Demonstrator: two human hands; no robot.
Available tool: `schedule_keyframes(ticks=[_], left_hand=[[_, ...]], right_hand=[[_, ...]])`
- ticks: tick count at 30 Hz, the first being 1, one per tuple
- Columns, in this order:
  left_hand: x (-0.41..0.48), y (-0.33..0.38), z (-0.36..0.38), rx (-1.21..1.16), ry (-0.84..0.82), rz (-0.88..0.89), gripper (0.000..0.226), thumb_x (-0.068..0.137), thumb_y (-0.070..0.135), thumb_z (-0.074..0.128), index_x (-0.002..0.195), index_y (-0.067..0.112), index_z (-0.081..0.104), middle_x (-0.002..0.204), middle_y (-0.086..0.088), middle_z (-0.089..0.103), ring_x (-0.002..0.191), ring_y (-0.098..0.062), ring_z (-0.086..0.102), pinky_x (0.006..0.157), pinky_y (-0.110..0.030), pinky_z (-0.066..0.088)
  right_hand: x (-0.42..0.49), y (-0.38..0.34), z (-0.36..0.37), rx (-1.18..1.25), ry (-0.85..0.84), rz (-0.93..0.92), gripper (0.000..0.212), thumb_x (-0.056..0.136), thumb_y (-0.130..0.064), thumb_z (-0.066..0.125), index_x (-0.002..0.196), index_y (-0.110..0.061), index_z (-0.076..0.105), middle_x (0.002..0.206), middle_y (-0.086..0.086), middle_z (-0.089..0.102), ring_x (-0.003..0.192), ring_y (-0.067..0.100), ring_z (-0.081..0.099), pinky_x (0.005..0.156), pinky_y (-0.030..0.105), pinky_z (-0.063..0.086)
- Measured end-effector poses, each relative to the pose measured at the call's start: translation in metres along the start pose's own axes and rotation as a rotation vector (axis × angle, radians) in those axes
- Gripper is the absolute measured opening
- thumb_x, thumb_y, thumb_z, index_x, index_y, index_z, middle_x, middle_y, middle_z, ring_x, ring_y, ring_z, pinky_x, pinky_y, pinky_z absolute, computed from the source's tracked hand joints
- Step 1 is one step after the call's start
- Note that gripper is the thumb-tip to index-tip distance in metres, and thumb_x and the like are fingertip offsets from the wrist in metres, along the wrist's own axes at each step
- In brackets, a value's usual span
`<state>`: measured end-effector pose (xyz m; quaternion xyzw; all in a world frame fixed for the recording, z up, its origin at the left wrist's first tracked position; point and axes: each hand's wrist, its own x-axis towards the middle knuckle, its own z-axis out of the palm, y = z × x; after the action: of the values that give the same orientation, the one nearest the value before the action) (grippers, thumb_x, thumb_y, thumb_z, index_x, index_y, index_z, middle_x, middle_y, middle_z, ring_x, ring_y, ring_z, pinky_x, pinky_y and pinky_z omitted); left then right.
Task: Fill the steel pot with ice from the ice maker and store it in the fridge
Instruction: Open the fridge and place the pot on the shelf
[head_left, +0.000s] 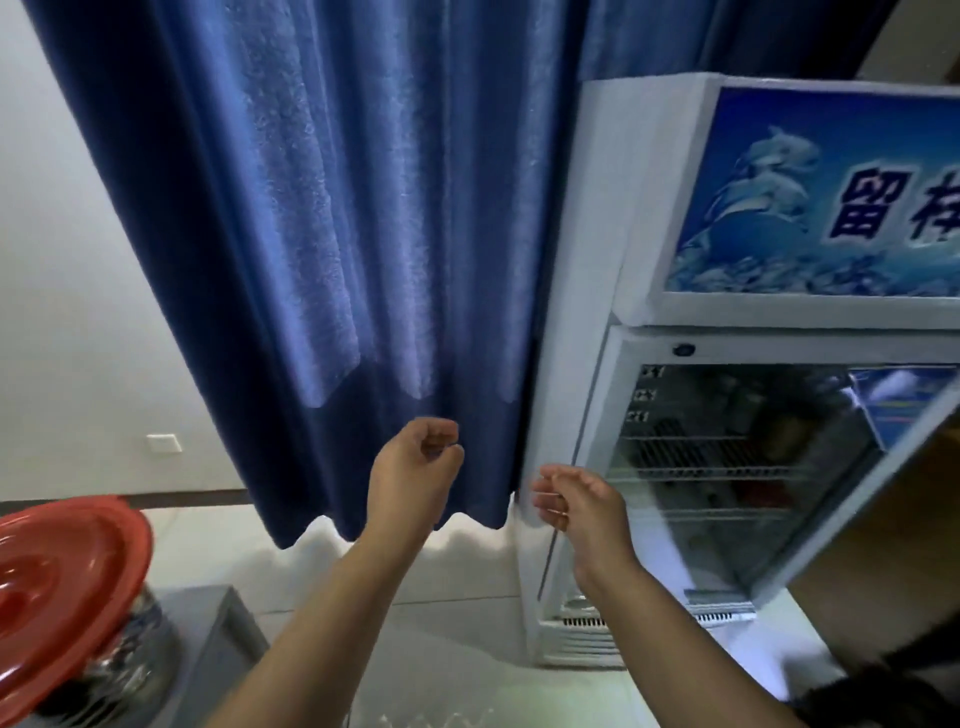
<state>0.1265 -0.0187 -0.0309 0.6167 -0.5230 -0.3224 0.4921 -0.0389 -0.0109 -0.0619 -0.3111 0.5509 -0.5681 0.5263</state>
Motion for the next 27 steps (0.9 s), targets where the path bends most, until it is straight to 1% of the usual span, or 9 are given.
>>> schedule_keyframes(ticks=[3,6,8,10,13,15,17,23,27], left_hand=[[0.015,0.025,0.061,-0.018,-0.100,0.060,0.020,0.081,0.011,0.065,0.094,0.026,0.064,0.091,0.015,0.067,0.089,-0.003,0.063,0.082,-0.021,0.050],[0.030,0.045,0.113,-0.049,-0.206,0.089,0.020,0.083,0.016,0.067,0.101,0.024,0.063,0.093,0.014,0.065,0.091,-0.004,0.062,0.084,-0.021,0.050],[0.042,0.053,0.143,-0.065,-0.261,0.078,0.029,0.084,0.021,0.068,0.112,0.019,0.062,0.099,0.009,0.065,0.094,-0.006,0.062,0.088,-0.025,0.051],[0.055,0.061,0.172,-0.065,-0.285,0.069,0.042,0.084,0.027,0.068,0.123,0.015,0.058,0.107,0.004,0.063,0.098,-0.010,0.060,0.093,-0.032,0.050],[0.080,0.068,0.205,-0.009,-0.271,0.085,0.058,0.078,0.049,0.064,0.125,0.017,0.055,0.122,0.000,0.059,0.106,-0.014,0.058,0.093,-0.033,0.048],[0.100,0.064,0.224,-0.005,-0.235,0.113,0.068,0.067,0.068,0.060,0.117,0.022,0.060,0.117,-0.002,0.062,0.106,-0.017,0.060,0.093,-0.041,0.050],[0.123,0.050,0.243,-0.029,-0.202,0.101,0.075,0.063,0.076,0.059,0.118,0.024,0.059,0.114,0.000,0.064,0.106,-0.017,0.061,0.092,-0.045,0.051],[0.122,0.072,0.251,-0.124,-0.184,0.021,0.076,0.061,0.067,0.065,0.120,0.019,0.056,0.114,-0.003,0.061,0.102,-0.019,0.062,0.091,-0.045,0.052],[0.119,0.080,0.249,-0.173,-0.177,-0.016,0.042,0.079,0.038,0.070,0.111,0.017,0.053,0.109,-0.005,0.062,0.101,-0.022,0.061,0.090,-0.041,0.052]], right_hand=[[0.028,-0.021,-0.044,0.026,0.064,-0.027,0.020,0.091,-0.001,0.051,0.081,-0.010,0.066,0.068,0.005,0.069,0.053,0.010,0.061,0.056,0.021,0.047],[0.049,-0.040,-0.078,0.032,0.111,-0.048,0.019,0.092,-0.001,0.051,0.083,-0.008,0.066,0.072,0.007,0.069,0.060,0.016,0.061,0.062,0.025,0.048],[0.060,-0.048,-0.094,0.043,0.131,-0.053,0.020,0.092,0.001,0.049,0.083,-0.007,0.065,0.073,0.008,0.068,0.063,0.018,0.061,0.062,0.026,0.050],[0.072,-0.057,-0.110,0.062,0.146,-0.052,0.022,0.093,0.003,0.048,0.082,-0.007,0.065,0.072,0.009,0.067,0.063,0.017,0.061,0.056,0.020,0.052],[0.088,-0.066,-0.128,0.055,0.132,-0.056,0.021,0.093,0.003,0.048,0.084,-0.006,0.065,0.077,0.011,0.068,0.060,0.014,0.061,0.053,0.017,0.051],[0.097,-0.069,-0.137,0.055,0.113,-0.057,0.019,0.092,0.002,0.049,0.086,-0.006,0.066,0.078,0.012,0.069,0.061,0.015,0.061,0.055,0.019,0.051],[0.104,-0.070,-0.144,0.060,0.099,-0.054,0.018,0.092,0.001,0.050,0.087,-0.005,0.067,0.079,0.012,0.069,0.064,0.017,0.061,0.058,0.022,0.052],[0.120,-0.074,-0.156,0.063,0.088,-0.020,0.016,0.092,0.000,0.052,0.089,-0.004,0.068,0.078,0.011,0.071,0.064,0.017,0.062,0.063,0.027,0.052],[0.121,-0.077,-0.161,0.077,0.083,-0.016,0.017,0.092,0.001,0.052,0.088,-0.005,0.068,0.079,0.011,0.071,0.064,0.018,0.061,0.065,0.028,0.052]])
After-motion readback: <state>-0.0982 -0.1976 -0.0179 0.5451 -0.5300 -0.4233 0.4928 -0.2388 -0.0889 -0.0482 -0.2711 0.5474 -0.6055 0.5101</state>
